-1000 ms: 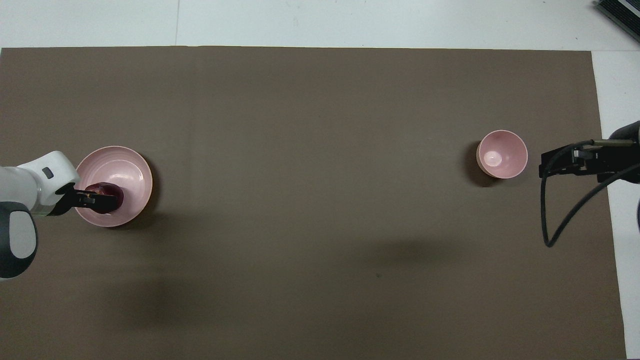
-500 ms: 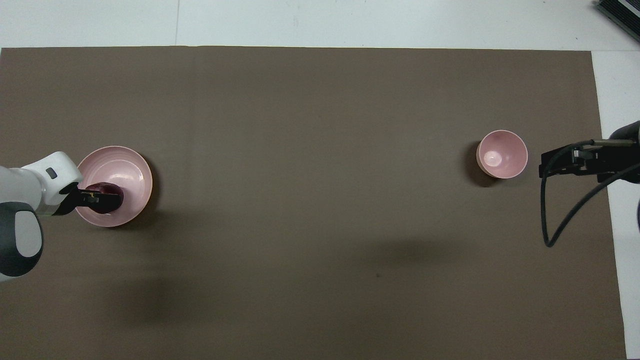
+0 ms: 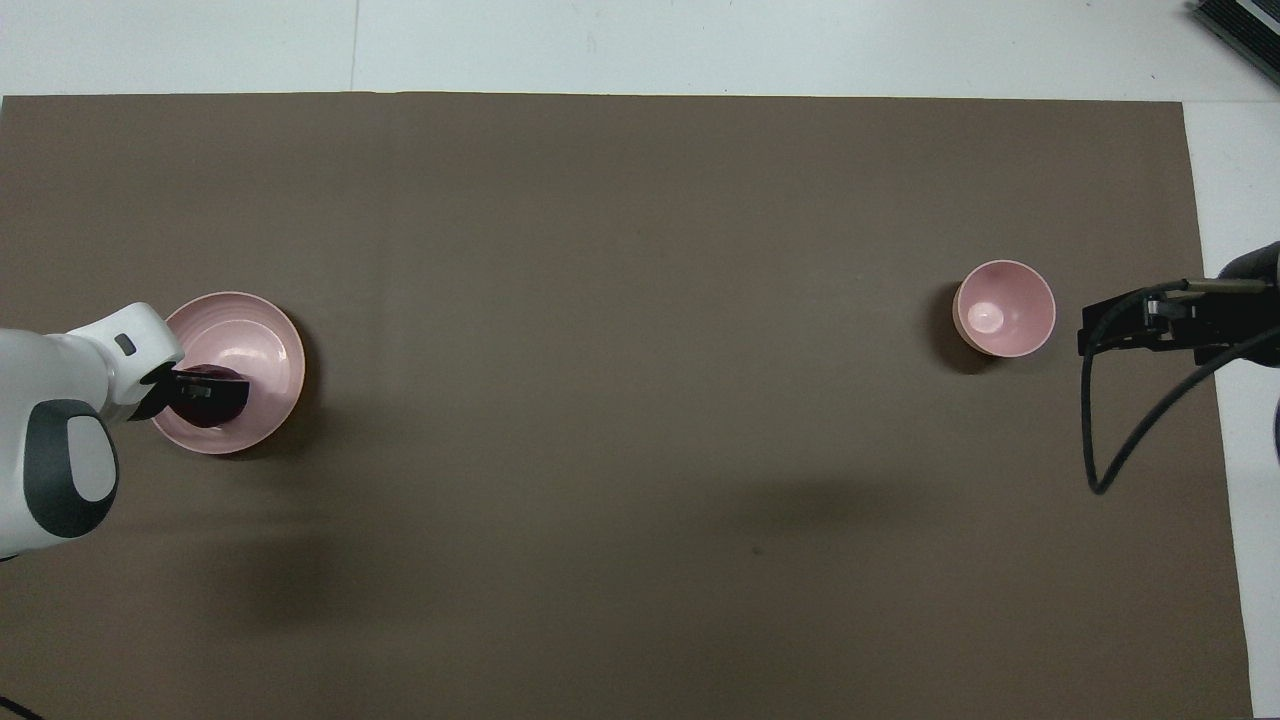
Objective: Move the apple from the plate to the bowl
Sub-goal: 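Lift the apple with the left gripper while the right gripper reaches toward it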
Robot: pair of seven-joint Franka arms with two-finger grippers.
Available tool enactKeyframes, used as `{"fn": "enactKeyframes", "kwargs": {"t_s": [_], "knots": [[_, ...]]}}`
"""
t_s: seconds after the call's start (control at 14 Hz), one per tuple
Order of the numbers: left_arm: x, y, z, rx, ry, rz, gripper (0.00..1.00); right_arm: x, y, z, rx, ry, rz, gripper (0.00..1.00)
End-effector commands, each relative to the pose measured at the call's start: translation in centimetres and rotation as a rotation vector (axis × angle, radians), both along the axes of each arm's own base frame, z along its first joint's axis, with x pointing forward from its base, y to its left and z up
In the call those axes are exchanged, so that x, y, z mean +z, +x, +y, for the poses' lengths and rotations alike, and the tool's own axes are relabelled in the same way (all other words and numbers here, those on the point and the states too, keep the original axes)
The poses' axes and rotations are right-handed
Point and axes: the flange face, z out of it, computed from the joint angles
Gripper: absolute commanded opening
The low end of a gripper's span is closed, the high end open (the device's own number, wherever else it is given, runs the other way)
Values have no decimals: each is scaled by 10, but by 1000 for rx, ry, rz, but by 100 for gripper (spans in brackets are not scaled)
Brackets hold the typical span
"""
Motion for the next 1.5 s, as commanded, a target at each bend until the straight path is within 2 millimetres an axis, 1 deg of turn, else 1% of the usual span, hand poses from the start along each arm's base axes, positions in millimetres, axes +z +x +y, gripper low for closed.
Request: {"fn": "enactKeyframes", "kwargs": {"t_s": [0.0, 0.07, 0.14, 0.29, 0.36, 0.43, 0.5, 0.71, 0.86, 0.93, 1.0, 1.07, 1.14, 1.21, 1.36, 1.43], "knots": [[1, -7, 4, -5, -17, 15, 100, 0, -3, -2, 6, 5, -11, 100], [-1, -9, 3, -7, -23, 42, 100, 0, -3, -2, 6, 5, -13, 100], [0, -9, 2, -9, -25, 49, 86, 0, -3, -2, 6, 5, -13, 100], [3, -4, 2, -10, -21, 31, 38, 0, -3, -5, -3, 2, -13, 100], [12, 4, 0, -15, -18, 10, 9, 0, -3, -13, -16, -4, -13, 100], [25, 11, -1, -19, -16, -15, 0, 0, -3, -20, -29, -1, -13, 100], [30, 12, -5, -24, -16, -23, 0, 0, -3, -24, -37, 3, -15, 100], [59, 9, -15, -39, -25, -46, 0, -1, -4, -26, -38, -1, -4, 100], [74, 5, -25, -48, -54, -20, 0, 6, -4, -27, -41, -17, -20, 100], [88, 9, -36, -27, -124, -9, 0, 6, -5, -27, -29, -12, -25, 100], [101, 14, -51, -8, -222, 25, 0, 6, -4, -25, -36, 1, -30, 100], [109, 18, -60, 7, -303, 55, 0, 2, -3, -18, -32, 6, -24, 100], [110, 17, -73, 5, -356, 79, 0, -4, -2, -13, -37, 15, -13, 100], [111, 16, -92, -12, -389, 84, 0, -11, 0, -6, -65, 52, 1, 100], [111, 12, -132, -37, -454, 98, 0, -30, 3, 11, -144, 115, 42, 100], [113, 9, -146, -17, -513, 107, 0, -42, 5, 22, -178, 143, 71, 100]]}}
